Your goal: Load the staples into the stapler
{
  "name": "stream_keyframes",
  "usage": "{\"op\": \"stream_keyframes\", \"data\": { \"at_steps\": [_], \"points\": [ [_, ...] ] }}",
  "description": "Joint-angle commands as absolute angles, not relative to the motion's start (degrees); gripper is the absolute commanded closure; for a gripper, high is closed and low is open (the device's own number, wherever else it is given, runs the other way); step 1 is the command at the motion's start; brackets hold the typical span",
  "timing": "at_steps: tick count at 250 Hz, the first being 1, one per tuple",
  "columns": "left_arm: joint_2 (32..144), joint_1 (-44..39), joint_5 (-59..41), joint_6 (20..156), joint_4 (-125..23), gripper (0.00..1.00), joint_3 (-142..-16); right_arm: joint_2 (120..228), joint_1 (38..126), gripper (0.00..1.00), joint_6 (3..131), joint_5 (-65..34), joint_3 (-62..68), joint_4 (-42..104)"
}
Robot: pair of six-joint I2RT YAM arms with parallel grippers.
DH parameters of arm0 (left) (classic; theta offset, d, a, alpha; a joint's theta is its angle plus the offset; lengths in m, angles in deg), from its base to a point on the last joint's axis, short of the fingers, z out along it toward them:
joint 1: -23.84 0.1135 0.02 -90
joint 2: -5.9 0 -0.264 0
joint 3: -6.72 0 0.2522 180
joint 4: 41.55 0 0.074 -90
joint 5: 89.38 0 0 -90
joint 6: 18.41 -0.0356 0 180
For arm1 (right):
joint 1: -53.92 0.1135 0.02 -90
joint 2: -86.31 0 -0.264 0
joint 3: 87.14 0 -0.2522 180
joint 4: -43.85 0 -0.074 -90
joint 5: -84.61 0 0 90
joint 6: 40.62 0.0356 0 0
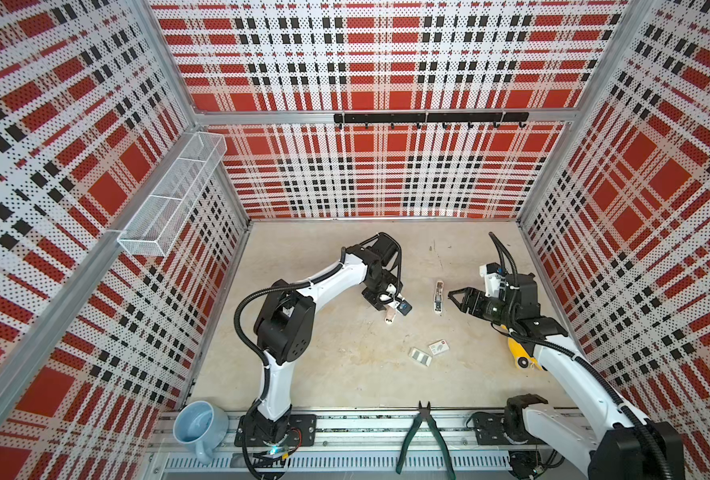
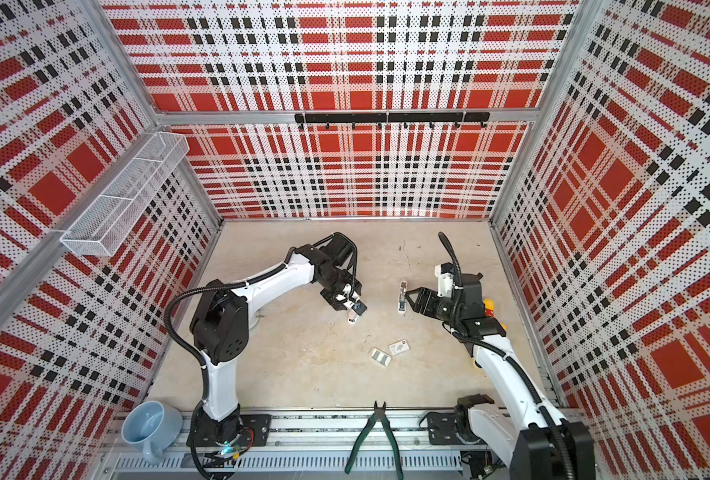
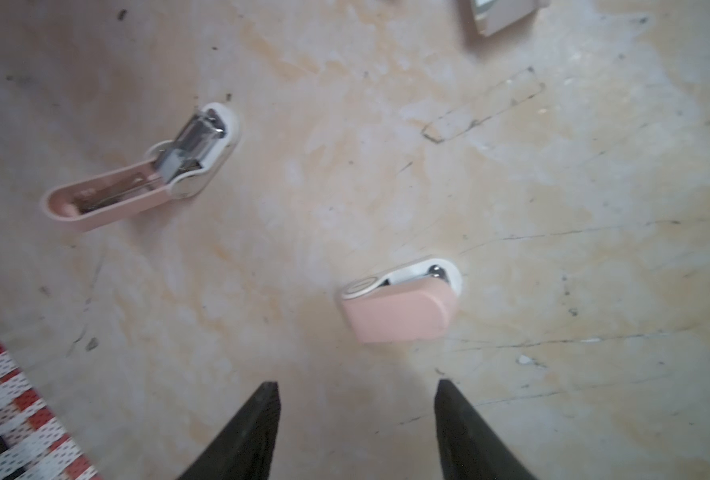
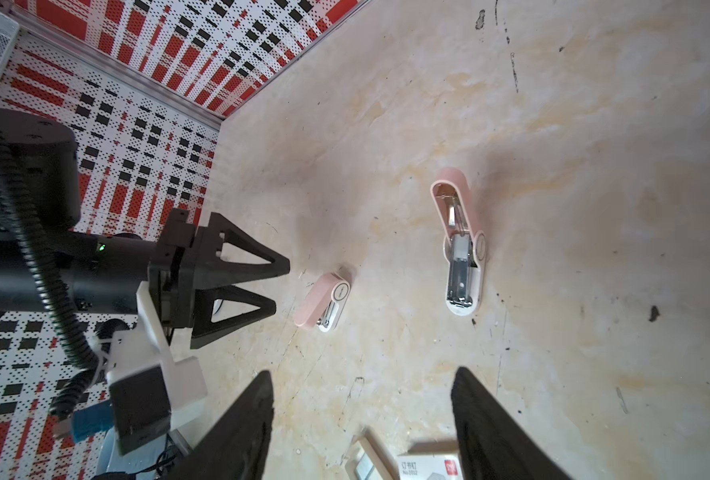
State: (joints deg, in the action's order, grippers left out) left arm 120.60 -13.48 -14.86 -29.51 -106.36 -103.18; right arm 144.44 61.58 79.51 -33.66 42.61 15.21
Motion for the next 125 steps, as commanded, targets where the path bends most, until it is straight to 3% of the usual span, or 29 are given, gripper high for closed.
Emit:
{"op": "stream_keyframes", "data": {
  "at_steps": [1,38,125],
  "points": [
    [118.3,-13.7,-12.2,-29.4,-101.8,0.37,-108.0,145.9,63.7,0.31,82.3,-34.6,39.6,15.1],
    [119.1,-12.2,-7.9,-5.9,-104.3,0.37,-114.2,151.8,71.4,0.3,81.7,-28.6,33.8,9.4],
    [120.8,-3.9,-2.4,36.9,-107.3,0.38,-126.2,159.3,79.2,0.29,87.6,-27.1,32.4,17.9]
  ]
}}
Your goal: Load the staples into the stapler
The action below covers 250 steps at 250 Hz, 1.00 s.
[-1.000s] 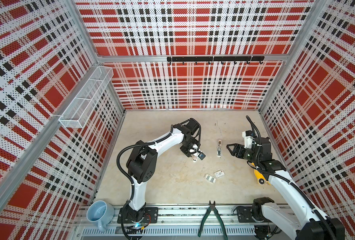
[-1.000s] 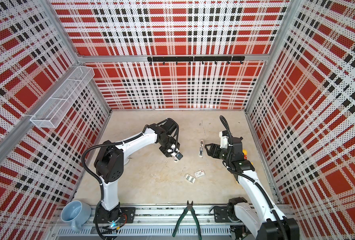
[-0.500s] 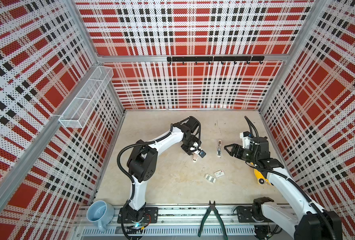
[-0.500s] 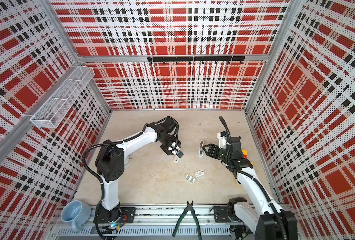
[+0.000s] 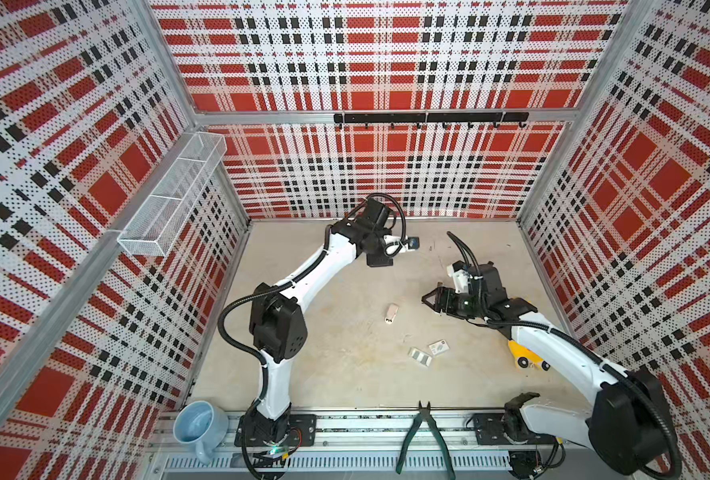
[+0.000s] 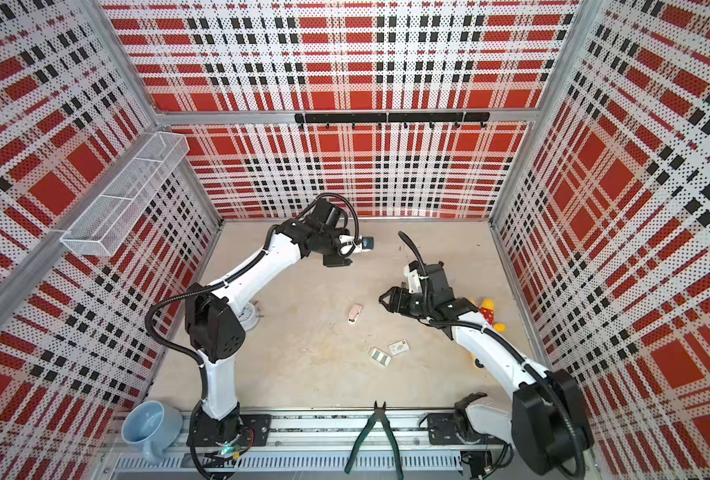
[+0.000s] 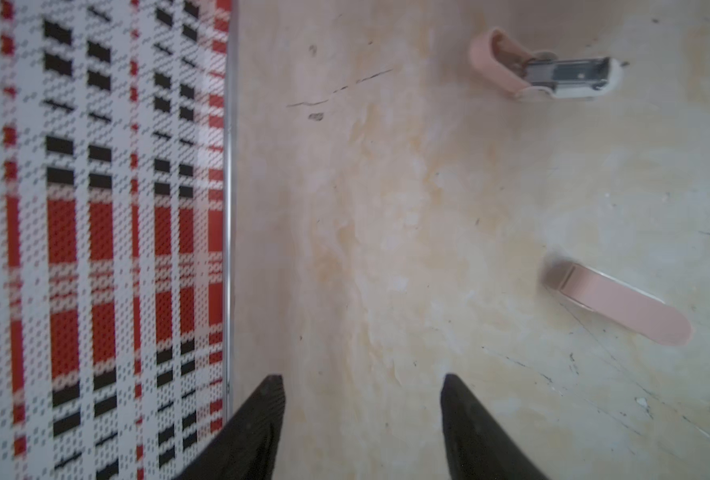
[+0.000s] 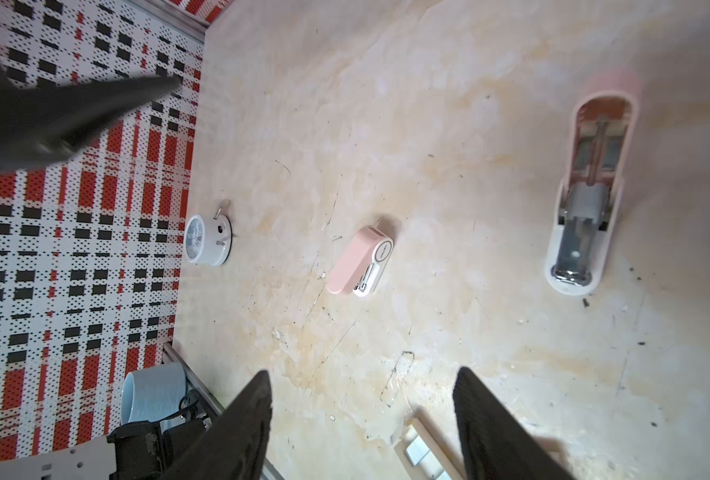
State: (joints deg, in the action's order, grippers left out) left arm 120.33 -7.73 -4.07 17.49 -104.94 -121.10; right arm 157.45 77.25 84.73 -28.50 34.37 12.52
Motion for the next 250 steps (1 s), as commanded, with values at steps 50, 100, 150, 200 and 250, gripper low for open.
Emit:
{"op": "stream_keyframes", "data": {
  "at_steps": [50,100,150,200,250],
  "points": [
    [118.7,-1.6,0.5,41.8,-106.8,0.38,-123.2,166.5,83.5,0.29,88.1,-26.8,26.5,18.4],
    [115.8,0.3,0.0,46.7,-103.5,0.38,-118.8,175.0,87.7,0.29,87.7,-24.3,19.1,15.7],
    [113.4,3.9,-3.7,51.0,-102.4,0.37,-119.2,181.8,90.8,0.32,87.4,-17.9,12.8,7.5],
    [110.4,7.9,-6.7,54.6,-101.2,0.37,-118.4,187.2,92.7,0.33,87.5,-14.8,9.4,3.3],
    [107.2,11.2,-10.0,56.2,-98.9,0.37,-115.0,192.3,94.0,0.34,86.6,-11.0,4.7,-0.7]
  ]
}}
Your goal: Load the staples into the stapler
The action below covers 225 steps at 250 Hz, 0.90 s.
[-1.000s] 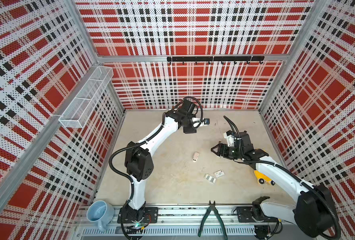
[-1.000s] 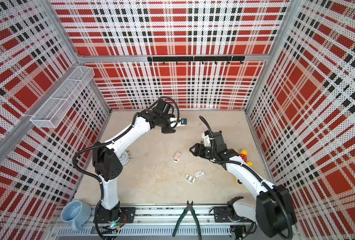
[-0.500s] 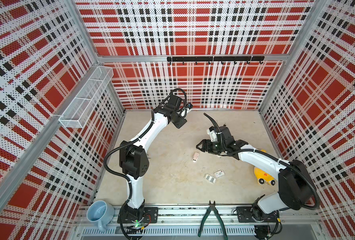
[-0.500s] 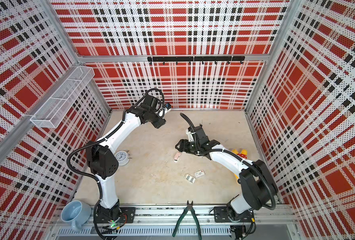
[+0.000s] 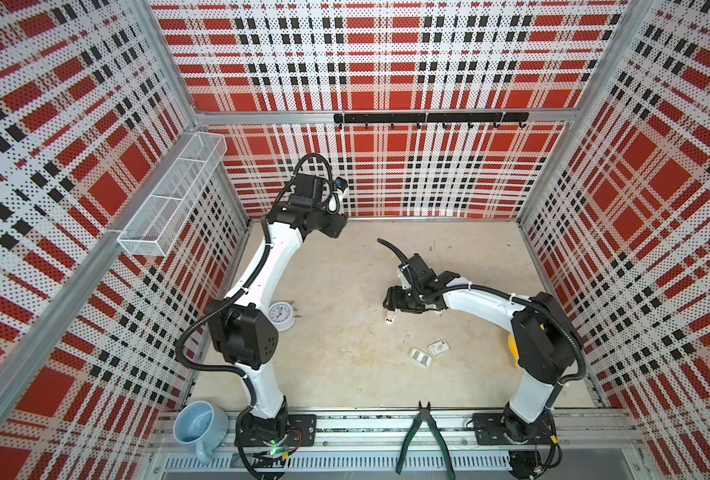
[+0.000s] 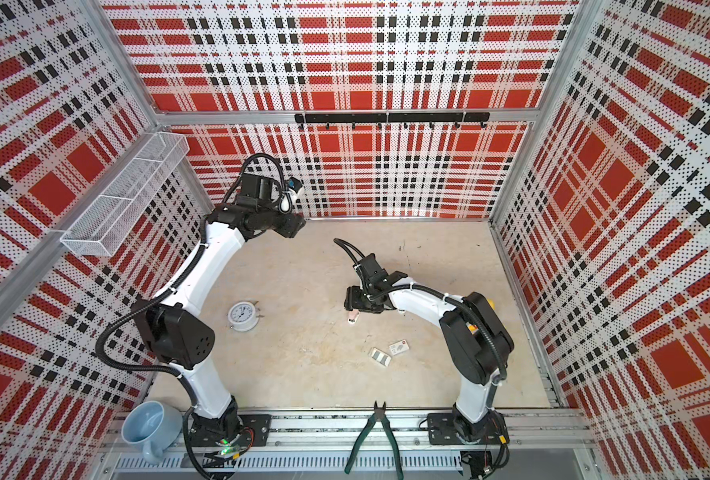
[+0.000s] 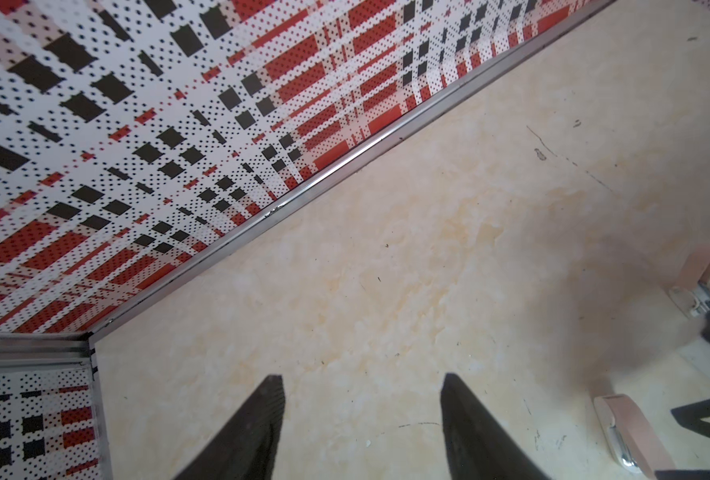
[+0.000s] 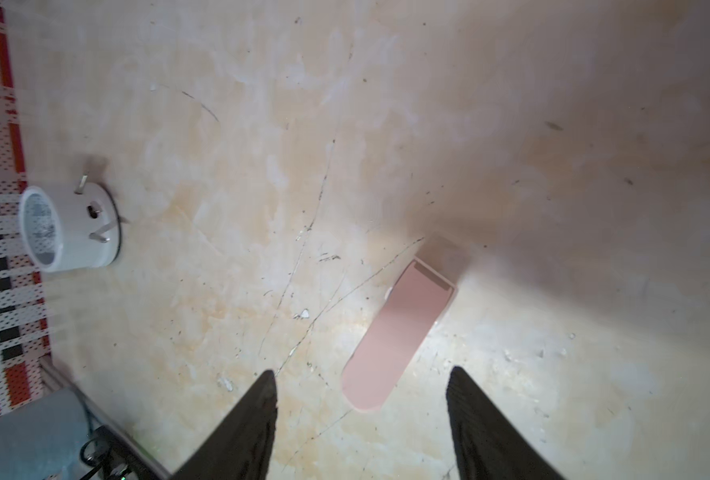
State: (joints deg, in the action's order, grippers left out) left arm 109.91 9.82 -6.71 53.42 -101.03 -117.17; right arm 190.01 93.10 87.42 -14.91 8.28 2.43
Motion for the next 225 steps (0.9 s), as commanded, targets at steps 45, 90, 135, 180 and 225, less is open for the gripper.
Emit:
{"op": "stream_keyframes", "data": {
  "at_steps": [45,90,135,180,225],
  "points": [
    [106.0,13.7,-13.5,57.6,-98.6,0.36,-112.8,195.6,93.9,0.35,86.0,-11.5,2.7,-1.8],
    [105.1,14.6,-15.2,57.9,-97.8,0.36,-110.7,197.4,94.2,0.37,85.2,-11.4,1.6,-2.4],
    [104.4,14.9,-15.5,57.8,-97.3,0.37,-109.7,198.8,94.1,0.41,84.7,-11.3,1.0,-2.6],
    [103.6,15.2,-16.1,57.8,-96.9,0.36,-108.3,199.5,94.3,0.46,84.0,-10.8,0.6,-2.0],
    [103.1,15.3,-16.2,57.5,-96.9,0.36,-107.6,200.7,94.9,0.51,82.8,-10.6,-0.8,-1.9]
  ]
}}
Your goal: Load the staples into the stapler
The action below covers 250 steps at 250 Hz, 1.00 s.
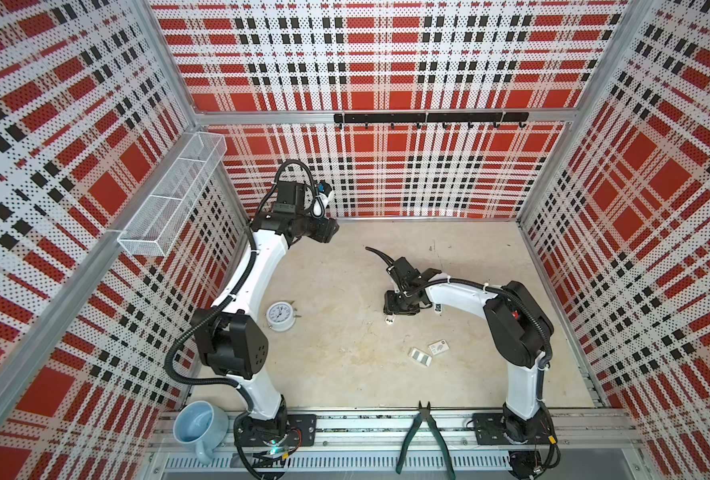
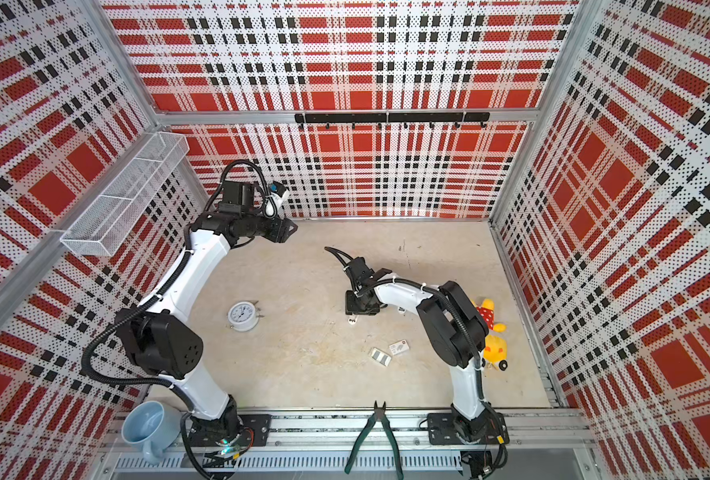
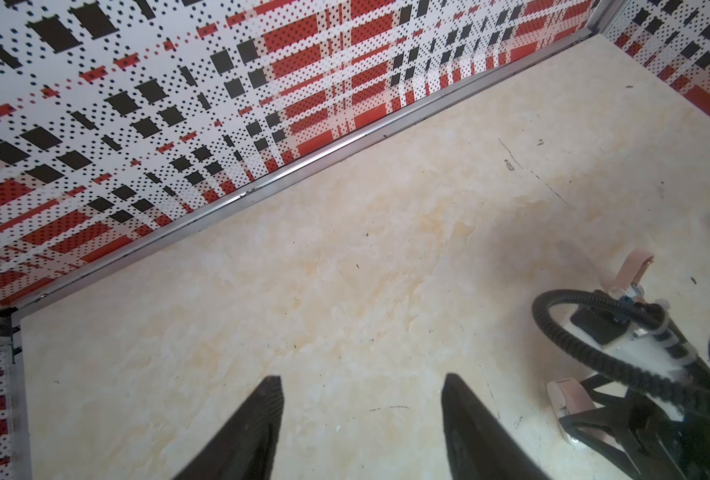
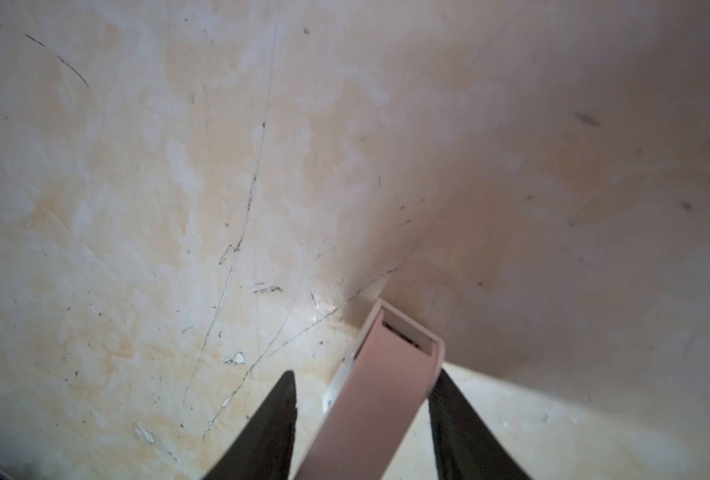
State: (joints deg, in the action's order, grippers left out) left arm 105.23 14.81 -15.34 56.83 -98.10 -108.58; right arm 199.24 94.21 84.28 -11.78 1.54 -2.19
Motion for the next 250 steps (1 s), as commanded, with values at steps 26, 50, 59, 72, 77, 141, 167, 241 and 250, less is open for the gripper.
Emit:
{"op": "stream_keyframes", "data": {
  "at_steps": [26,50,59,72,77,141,167,241,250],
  "points": [
    [103.0,15.4,-16.2,57.5,-96.9,0.36,-107.4,201.7,95.2,0.55,82.0,-10.6,-2.5,-2.7],
    [102.8,15.5,-16.3,57.6,-96.9,0.36,-107.1,202.5,95.4,0.61,81.2,-10.5,-3.8,-3.4],
    [102.7,15.6,-16.5,57.5,-96.8,0.36,-107.0,202.7,95.5,0.63,80.7,-10.4,-4.3,-3.9],
    [102.4,15.7,-16.7,57.3,-96.8,0.36,-106.7,203.0,95.6,0.65,79.9,-10.3,-4.8,-4.1],
    [102.4,15.7,-16.8,57.2,-96.7,0.36,-106.5,203.0,95.6,0.66,79.4,-10.5,-4.9,-4.2],
    [99.5,15.7,-16.9,54.4,-95.5,0.36,-102.7,205.3,95.8,0.67,72.6,-12.6,-7.4,-5.3],
    [98.5,15.7,-18.6,52.5,-95.7,0.36,-101.4,205.7,95.8,0.66,70.6,-14.0,-8.0,-5.0],
    [96.5,15.7,-23.2,47.9,-98.4,0.36,-100.4,205.8,95.6,0.56,65.6,-16.4,-10.6,-5.9],
    [96.3,15.7,-24.5,46.9,-99.1,0.36,-100.5,205.7,95.3,0.51,65.6,-16.5,-11.0,-5.9]
  ]
}}
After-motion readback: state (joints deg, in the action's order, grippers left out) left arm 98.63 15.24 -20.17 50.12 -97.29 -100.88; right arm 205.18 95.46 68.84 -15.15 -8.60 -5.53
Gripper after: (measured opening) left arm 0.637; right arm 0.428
